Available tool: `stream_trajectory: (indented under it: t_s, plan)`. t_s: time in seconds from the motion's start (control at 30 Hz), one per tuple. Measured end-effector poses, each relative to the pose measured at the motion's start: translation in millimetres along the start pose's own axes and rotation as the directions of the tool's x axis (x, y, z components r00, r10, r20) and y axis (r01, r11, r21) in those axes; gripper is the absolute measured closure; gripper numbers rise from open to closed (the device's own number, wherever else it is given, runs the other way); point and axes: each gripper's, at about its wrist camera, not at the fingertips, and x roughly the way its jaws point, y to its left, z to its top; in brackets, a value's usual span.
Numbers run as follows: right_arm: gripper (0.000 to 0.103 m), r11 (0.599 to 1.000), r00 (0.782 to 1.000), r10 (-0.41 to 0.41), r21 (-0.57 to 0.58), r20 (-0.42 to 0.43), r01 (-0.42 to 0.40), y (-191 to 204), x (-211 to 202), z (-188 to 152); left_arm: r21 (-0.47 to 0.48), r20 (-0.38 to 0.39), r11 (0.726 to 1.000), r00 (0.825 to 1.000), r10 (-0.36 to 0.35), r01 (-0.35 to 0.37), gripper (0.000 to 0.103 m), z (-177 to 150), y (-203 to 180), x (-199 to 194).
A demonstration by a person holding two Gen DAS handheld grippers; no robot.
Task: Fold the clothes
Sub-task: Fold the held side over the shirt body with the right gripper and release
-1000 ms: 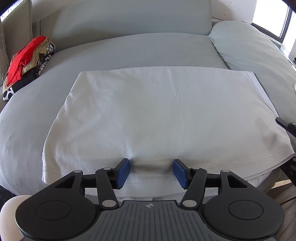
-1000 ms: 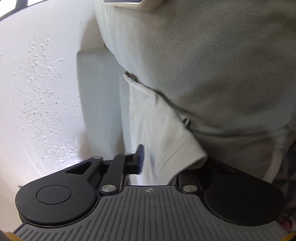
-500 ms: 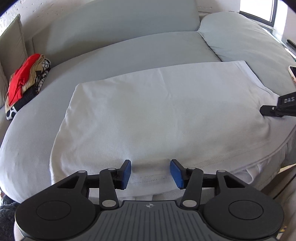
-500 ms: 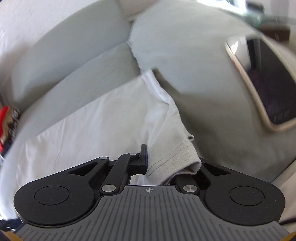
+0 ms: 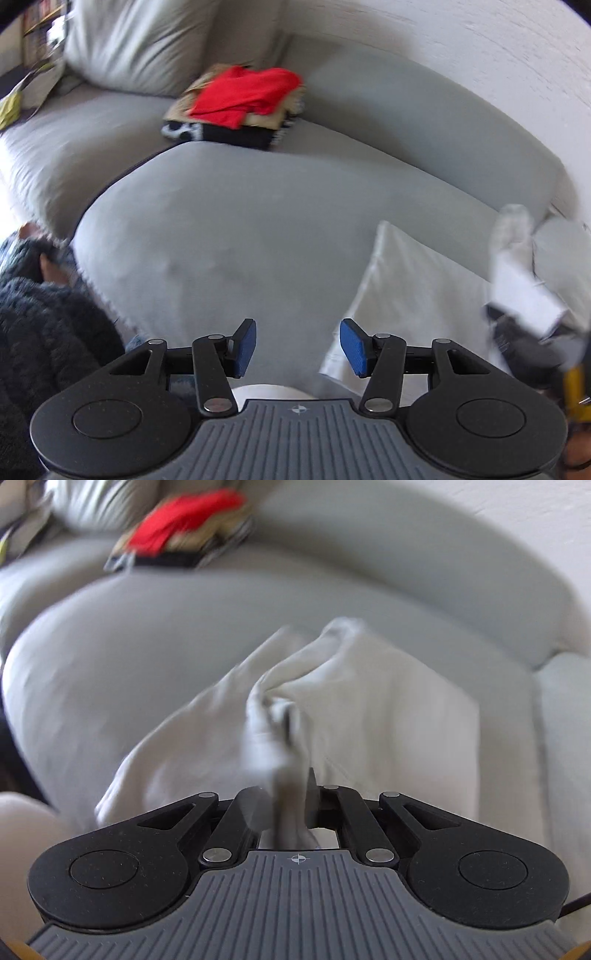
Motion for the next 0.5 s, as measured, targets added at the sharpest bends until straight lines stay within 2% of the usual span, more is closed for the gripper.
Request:
stream_trajectory:
  t_s: [0.03,0.1,0.17,0.23,0.47,0.5]
  plan:
    - [0.1,1.0,1.0,-0.012,-0.014,0.011,0.013,3,1,-2,-0.016,-0.007,1.0,1.0,0.004,-0.004,0.053,1,7,1]
    - [0.1,1.0,1.0,0.011,0.029,-0.003,-0.011,-5,-3,0,-0.033,-0.022,0.999,1.0,-0.004,0.003,0.053,0,16,4]
    - [0.1,0.99,0.998,0.06,0.129,-0.012,-0.058,-19,-11,8,-0.048,-0.036,0.999,0.999,-0.02,0.018,0.053,-3,22,5]
    - [0.1,0.963,0.994,0.113,0.244,0.012,-0.113,-35,-20,15,-0.067,-0.049,0.997,0.998,-0.036,0.033,0.052,-8,25,5]
    - [0.1,0.924,0.982,0.165,0.333,0.095,-0.187,-37,-29,49,-0.069,-0.063,0.995,0.996,-0.07,0.065,0.052,-7,24,12]
    - [0.1,0.927,0.982,0.17,0.326,0.079,-0.187,-35,-27,49,-0.07,-0.065,0.995,0.995,-0.071,0.067,0.052,-7,23,12]
